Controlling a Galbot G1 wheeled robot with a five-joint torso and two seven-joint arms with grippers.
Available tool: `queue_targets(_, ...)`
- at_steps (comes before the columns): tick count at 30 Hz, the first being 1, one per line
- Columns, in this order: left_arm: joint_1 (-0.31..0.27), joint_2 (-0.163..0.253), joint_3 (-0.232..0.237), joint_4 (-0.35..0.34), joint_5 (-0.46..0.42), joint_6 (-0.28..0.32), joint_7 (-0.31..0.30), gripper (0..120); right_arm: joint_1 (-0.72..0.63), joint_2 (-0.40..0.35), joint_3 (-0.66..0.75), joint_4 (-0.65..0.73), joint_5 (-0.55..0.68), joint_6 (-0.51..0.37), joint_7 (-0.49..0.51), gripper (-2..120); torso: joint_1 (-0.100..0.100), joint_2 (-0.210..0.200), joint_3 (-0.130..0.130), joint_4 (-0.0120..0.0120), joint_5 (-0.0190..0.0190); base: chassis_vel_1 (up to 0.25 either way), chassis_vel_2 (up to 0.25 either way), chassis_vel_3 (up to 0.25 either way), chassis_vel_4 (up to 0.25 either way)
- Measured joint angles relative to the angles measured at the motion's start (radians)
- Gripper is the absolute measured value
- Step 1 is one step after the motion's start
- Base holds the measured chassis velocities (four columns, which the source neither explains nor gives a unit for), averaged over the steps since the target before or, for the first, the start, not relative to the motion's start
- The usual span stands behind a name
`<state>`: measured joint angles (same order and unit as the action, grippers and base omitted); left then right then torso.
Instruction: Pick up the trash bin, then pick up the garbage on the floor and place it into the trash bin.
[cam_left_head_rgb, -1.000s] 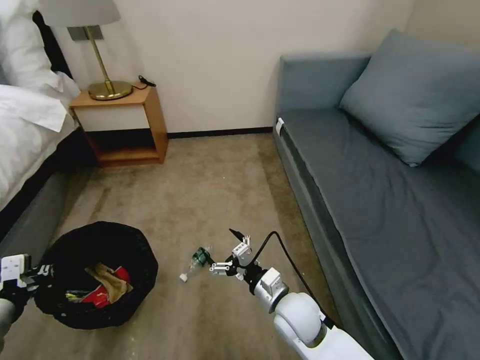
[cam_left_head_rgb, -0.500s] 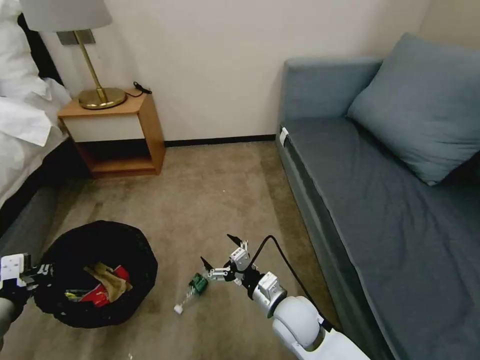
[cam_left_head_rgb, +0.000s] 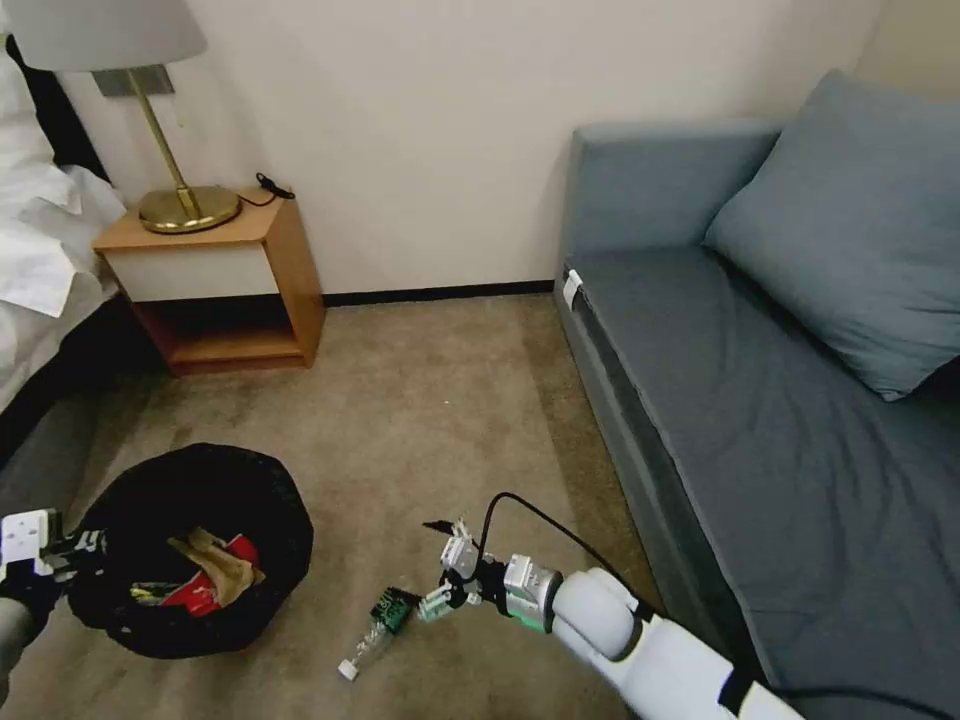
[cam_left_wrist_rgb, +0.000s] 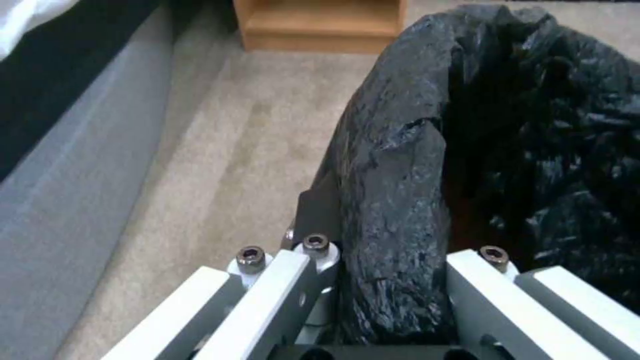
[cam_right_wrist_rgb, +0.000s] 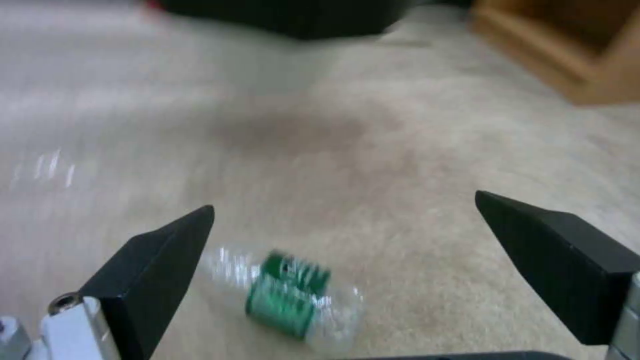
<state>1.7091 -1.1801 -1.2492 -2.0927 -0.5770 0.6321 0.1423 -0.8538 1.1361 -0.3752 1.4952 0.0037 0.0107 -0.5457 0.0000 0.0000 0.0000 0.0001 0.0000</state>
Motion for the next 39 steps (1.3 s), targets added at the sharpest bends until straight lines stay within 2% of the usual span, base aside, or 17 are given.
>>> queue_targets(2,0.003,-0.008,-0.001,-0.009,0.002,0.001,0.0,5,0.083,0.015,-0.054,-0.076,-0.059,0.036,-0.062,100,0.0,0.0,0.0,0.0,0.0001,0.0,0.0,0.0,0.0)
queue_targets(7,0.007,-0.02,-0.006,-0.016,0.004,0.001,0.0,5,0.165,0.049,-0.128,-0.163,-0.102,0.069,-0.089,100,0.0,0.0,0.0,-0.0001,0.0002,0.0,0.0,0.0,0.0)
queue_targets(10,0.007,-0.028,-0.011,-0.015,0.005,0.0,0.001,5,0.21,0.095,-0.173,-0.242,-0.157,0.101,-0.103,100,0.0,0.0,0.0,-0.0001,-0.0001,0.0,0.0,0.0,0.0)
queue_targets(24,-0.009,-0.028,-0.005,0.009,0.007,-0.001,0.002,5,0.26,0.239,-0.212,-0.493,-0.315,0.216,-0.13,100,0.0,0.0,0.0,-0.0002,0.0,0.0,0.0,0.0,0.0)
queue_targets(34,-0.01,-0.03,-0.002,0.014,0.008,-0.001,0.003,5,0.267,0.307,-0.196,-0.581,-0.345,0.246,-0.125,98,0.0,0.0,0.0,-0.0001,-0.0001,0.0,0.0,0.0,0.0)
queue_targets(39,-0.009,-0.028,-0.005,0.015,0.008,-0.001,0.004,5,0.267,0.33,-0.202,-0.61,-0.371,0.26,-0.128,85,0.0,0.0,0.0,0.0,0.0,0.0,0.0,0.0,0.0)
